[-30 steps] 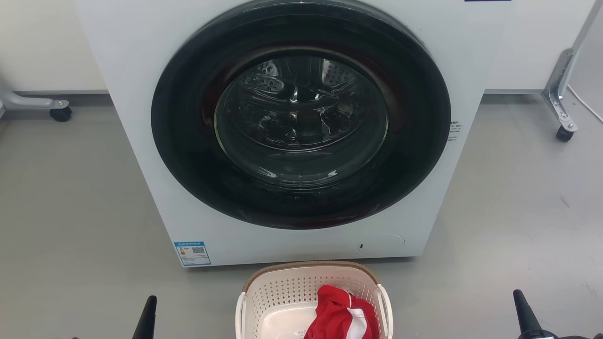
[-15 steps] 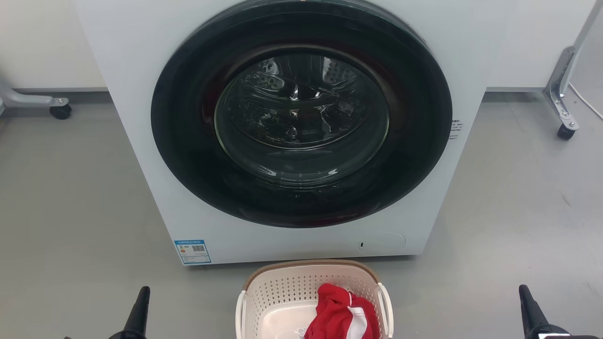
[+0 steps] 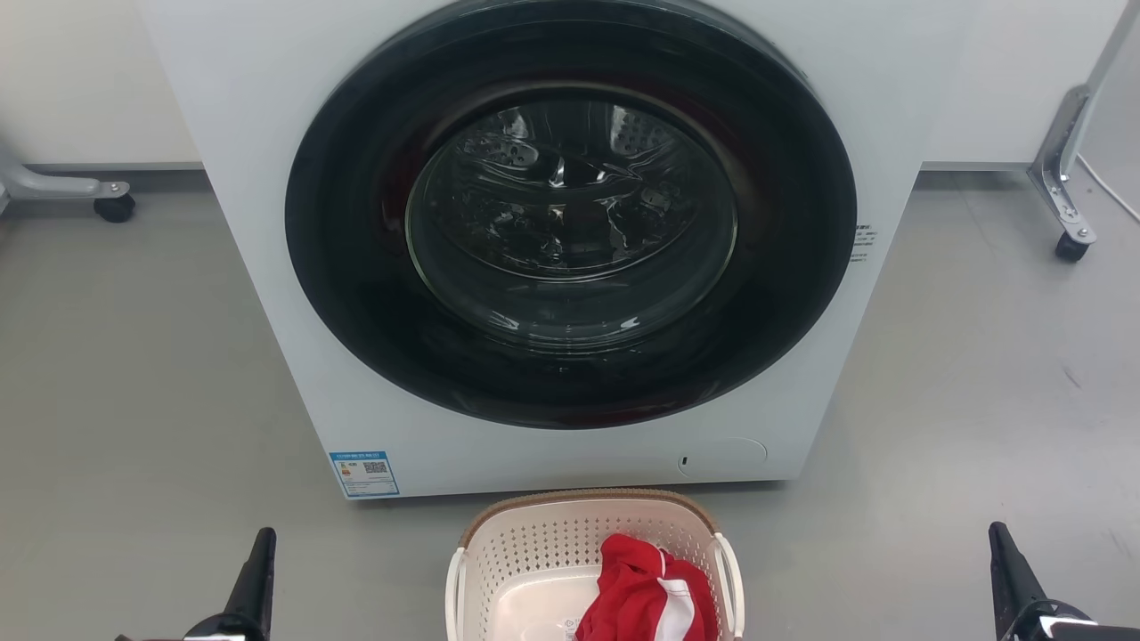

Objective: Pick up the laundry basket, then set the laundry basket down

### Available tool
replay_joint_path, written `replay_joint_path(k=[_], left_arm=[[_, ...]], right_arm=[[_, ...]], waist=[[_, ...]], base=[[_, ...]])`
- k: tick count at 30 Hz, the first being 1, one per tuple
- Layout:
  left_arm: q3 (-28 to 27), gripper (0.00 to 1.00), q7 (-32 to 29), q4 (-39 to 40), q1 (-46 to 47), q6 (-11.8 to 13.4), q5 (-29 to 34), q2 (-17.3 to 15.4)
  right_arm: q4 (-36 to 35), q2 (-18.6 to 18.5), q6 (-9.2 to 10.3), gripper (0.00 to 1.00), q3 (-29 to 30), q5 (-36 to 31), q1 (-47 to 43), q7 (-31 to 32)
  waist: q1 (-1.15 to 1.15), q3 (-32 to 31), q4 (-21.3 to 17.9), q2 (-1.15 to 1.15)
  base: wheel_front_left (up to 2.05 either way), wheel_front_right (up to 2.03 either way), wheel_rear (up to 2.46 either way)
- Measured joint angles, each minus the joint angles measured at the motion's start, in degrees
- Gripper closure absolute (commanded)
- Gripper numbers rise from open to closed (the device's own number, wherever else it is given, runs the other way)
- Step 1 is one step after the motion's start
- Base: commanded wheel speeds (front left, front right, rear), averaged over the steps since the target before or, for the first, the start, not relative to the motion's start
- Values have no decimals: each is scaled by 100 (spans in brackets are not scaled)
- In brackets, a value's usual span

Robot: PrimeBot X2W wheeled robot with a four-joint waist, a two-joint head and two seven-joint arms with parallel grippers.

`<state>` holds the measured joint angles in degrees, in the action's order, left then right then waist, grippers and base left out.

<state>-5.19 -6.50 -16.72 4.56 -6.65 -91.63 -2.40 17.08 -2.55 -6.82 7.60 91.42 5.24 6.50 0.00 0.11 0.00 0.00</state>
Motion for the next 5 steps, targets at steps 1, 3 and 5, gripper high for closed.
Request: replay_joint_path(k=[1,3,5], left_arm=[[-1,100,0,0,0,0,0,0],[-1,100,0,-1,0,0,0,0],[-2,100,0,-1,0,0,0,0]], right_arm=[[-1,0,0,100,0,0,7,0],[2,1,0,100,1,0,5,0],[1,1,0,100,1,0,5,0]], waist=[[0,0,0,0],[0,0,0,0],[0,0,0,0]], base=[[0,0,0],[0,0,0],[0,0,0]])
